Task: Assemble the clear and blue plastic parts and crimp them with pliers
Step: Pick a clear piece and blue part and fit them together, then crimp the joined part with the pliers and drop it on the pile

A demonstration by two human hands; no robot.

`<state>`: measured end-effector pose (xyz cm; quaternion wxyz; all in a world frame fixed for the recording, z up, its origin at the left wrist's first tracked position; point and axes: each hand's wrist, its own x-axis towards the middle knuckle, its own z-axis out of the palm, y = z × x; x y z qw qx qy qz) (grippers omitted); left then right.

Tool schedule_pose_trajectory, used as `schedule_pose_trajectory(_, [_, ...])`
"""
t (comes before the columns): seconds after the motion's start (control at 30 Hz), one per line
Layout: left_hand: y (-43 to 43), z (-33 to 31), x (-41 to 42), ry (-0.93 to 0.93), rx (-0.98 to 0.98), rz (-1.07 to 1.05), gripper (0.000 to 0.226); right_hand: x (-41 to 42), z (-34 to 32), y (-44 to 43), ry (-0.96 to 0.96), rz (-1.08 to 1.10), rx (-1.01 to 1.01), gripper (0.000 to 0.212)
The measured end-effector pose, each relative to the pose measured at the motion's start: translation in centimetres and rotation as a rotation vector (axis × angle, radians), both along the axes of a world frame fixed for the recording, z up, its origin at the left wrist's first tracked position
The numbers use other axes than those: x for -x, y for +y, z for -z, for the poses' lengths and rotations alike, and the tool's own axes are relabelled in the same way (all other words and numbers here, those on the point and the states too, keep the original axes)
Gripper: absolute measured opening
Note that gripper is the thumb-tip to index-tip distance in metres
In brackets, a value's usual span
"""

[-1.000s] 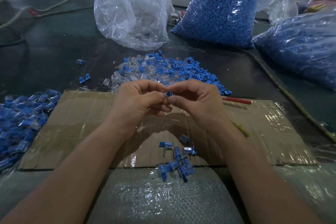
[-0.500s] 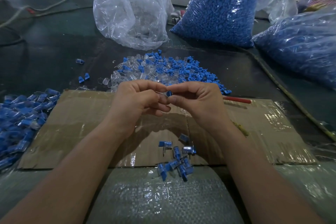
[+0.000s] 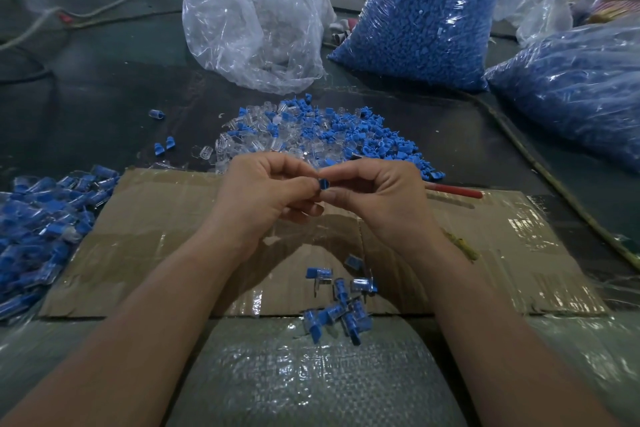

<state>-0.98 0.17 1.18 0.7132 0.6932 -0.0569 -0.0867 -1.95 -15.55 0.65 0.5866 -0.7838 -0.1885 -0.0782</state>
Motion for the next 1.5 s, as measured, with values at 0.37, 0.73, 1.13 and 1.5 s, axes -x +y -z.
schedule_pose_trajectory(0.37, [0.01,-0.32,0.07,0.061,0.044,0.011,0.012,0.03,-0.06,-0.14,-0.039,-0.031,0.033,0.034])
schedule_pose_trajectory(0.73, [0.03,0.00,-0.01,0.062,0.062,0.008,0.017,-0.16,0.09,-0.24,-0.041,-0.039,0.042,0.035])
schedule_pose_trajectory(1.13, [0.19,0.02,-0.18,0.124,0.039,0.019,0.009,-0.15,0.30,-0.40,-0.083,-0.012,0.112,0.035])
schedule_pose_trajectory(1.5, [0.20,0.07,-0.28,0.140,0.100,0.107,0.005,0.17,-0.28,-0.46,-0.161,0.012,0.143,0.032])
